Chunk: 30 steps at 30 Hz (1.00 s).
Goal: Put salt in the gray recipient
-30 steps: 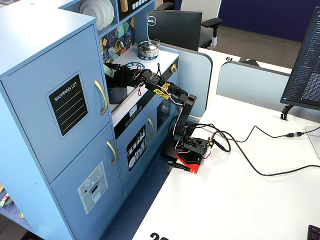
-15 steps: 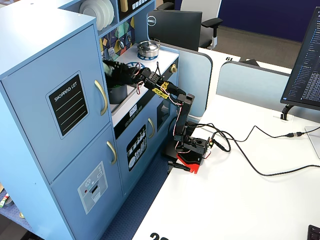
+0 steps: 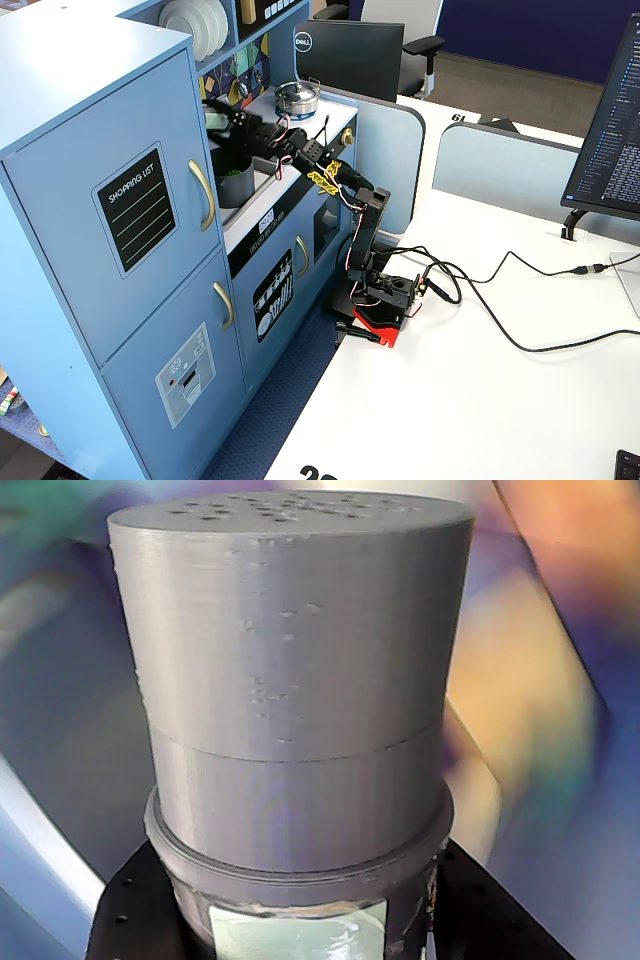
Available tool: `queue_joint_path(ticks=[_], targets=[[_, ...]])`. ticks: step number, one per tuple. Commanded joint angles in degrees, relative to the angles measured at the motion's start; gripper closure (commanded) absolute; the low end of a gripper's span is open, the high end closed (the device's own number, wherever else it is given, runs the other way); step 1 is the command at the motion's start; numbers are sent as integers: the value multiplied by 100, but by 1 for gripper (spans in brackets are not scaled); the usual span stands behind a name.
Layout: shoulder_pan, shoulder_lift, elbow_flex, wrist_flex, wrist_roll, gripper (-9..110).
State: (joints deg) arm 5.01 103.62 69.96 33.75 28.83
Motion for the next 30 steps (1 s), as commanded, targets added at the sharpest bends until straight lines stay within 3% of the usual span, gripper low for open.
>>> queue_joint_path(ticks=[1, 8, 11, 13, 21, 30], targets=[[1063, 290, -466, 290, -2786, 101], [3129, 369, -53, 62, -8376, 101], [3832, 396, 729, -993, -10679, 101], [4096, 404, 1336, -1986, -11531, 101], [4456, -70, 2136, -3094, -12226, 101], [4588, -580, 2162, -3577, -11672, 101]])
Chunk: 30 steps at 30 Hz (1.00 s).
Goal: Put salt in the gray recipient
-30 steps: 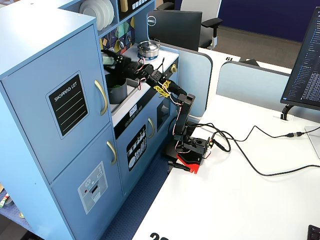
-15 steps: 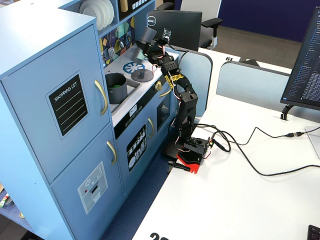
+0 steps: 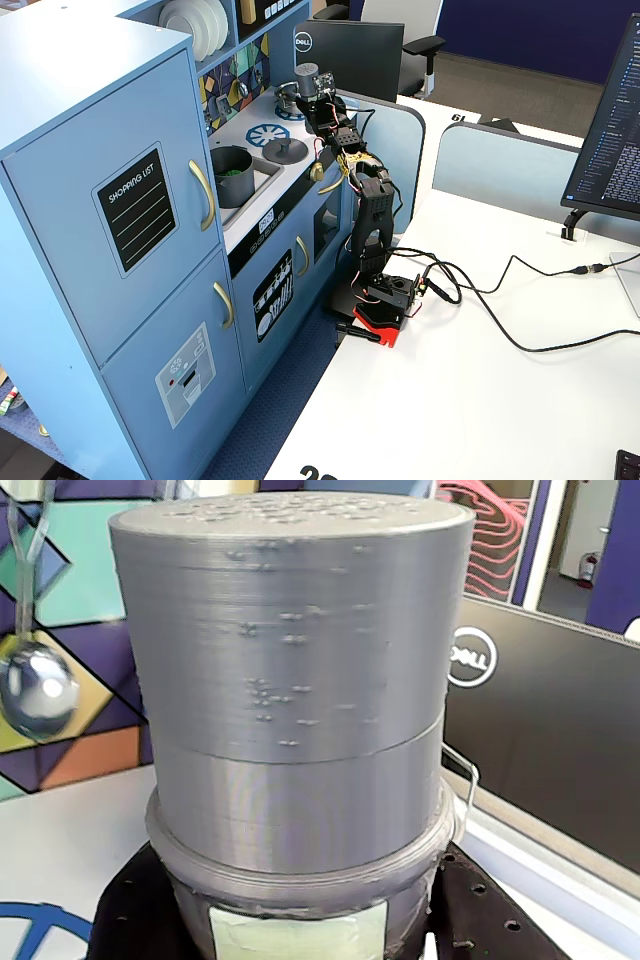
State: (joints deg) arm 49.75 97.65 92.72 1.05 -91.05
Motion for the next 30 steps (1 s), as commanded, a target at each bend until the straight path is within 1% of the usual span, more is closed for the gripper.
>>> queue_joint_path(ticks=[1, 13, 19, 28, 29, 30], targets=[[132, -9, -132, -308, 387, 101], [211, -123, -70, -378, 721, 101], [246, -185, 211, -747, 668, 101], [255, -193, 606, -949, 562, 101], [264, -193, 624, -984, 606, 100], [290, -193, 650, -1020, 765, 93]])
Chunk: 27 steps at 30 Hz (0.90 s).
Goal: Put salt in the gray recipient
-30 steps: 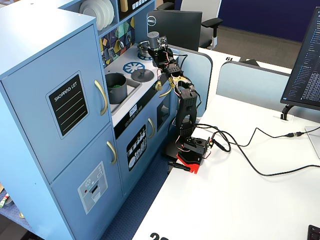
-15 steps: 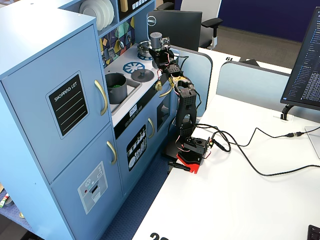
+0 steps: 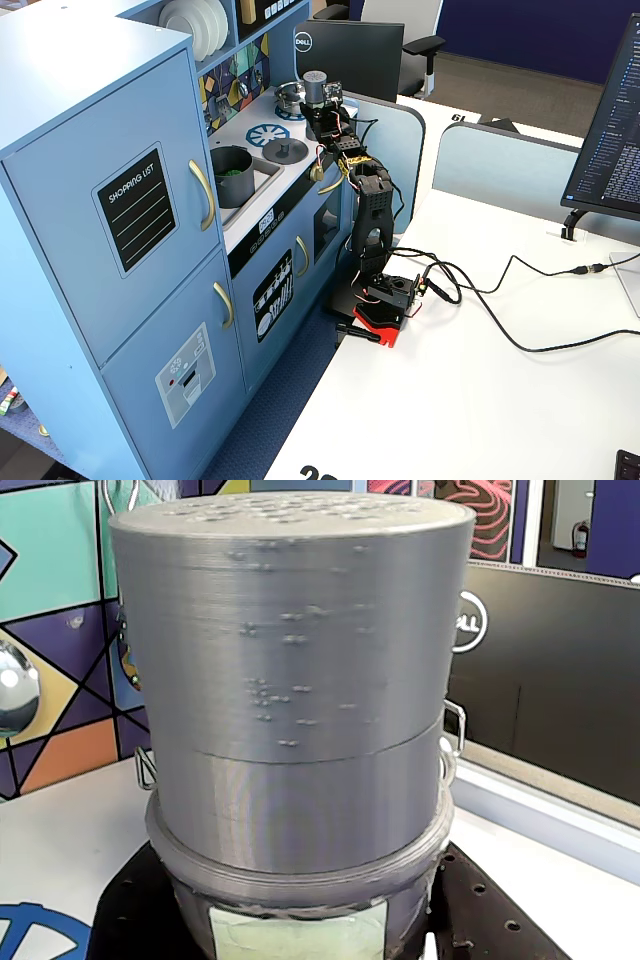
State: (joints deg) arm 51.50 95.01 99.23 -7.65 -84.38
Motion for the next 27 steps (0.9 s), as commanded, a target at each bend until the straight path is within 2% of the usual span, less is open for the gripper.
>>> queue_joint_path(ticks=[1, 3, 5, 10, 13, 15, 19, 21, 24, 27], targets=[[141, 88, 9, -185, 272, 85], [185, 114, 9, -202, 413, 67], [237, 149, 18, -158, 325, 57], [308, 650, 316, 158, -18, 49], [281, 1582, 844, 896, 0, 55], [211, 2575, 1257, 1995, 220, 63], [-299, 4772, 1819, 5089, 325, 84], [-940, 5836, 2206, 6223, 114, 101], [-2109, 7093, 2848, 7409, -149, 101], [-3226, 7884, 3656, 8060, -782, 101]])
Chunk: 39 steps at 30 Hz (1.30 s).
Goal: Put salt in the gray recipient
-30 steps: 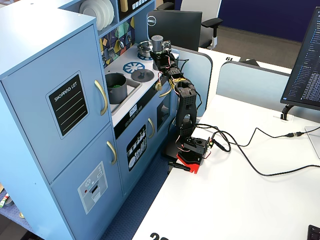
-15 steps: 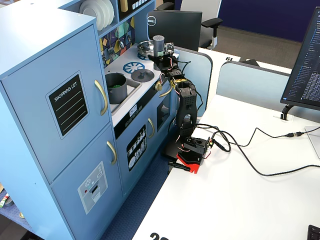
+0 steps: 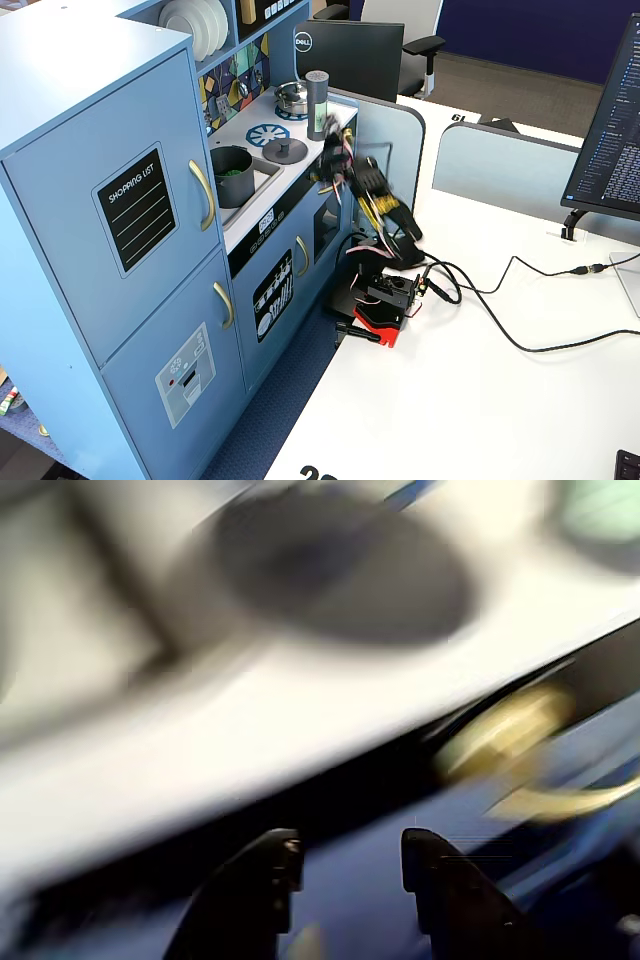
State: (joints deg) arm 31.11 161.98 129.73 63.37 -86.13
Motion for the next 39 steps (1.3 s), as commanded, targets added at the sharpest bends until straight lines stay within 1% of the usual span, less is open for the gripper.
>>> queue_joint_path(ticks=[1, 4, 6, 9, 15, 17, 20, 25, 27, 30, 34, 39], targets=[[-1521, 1389, 923, 1090, -712, 101], [-2250, 1811, 1846, 1345, -712, 101], [-2593, 2039, 2514, 1230, -536, 101], [-2883, 2241, 3454, 703, -158, 101], [-3094, 2250, 4878, -220, 149, 101], [-3305, 2057, 4878, -246, 817, 101], [-3349, 2162, 4887, 123, 940, 101], [-3208, 2250, 4887, 993, 220, 101], [-3208, 2250, 4887, 1204, 158, 101], [-3182, 2250, 4887, 1204, 167, 100], [-3164, 2250, 4887, 1257, -185, 99], [-3164, 2250, 4887, 1257, -158, 98]])
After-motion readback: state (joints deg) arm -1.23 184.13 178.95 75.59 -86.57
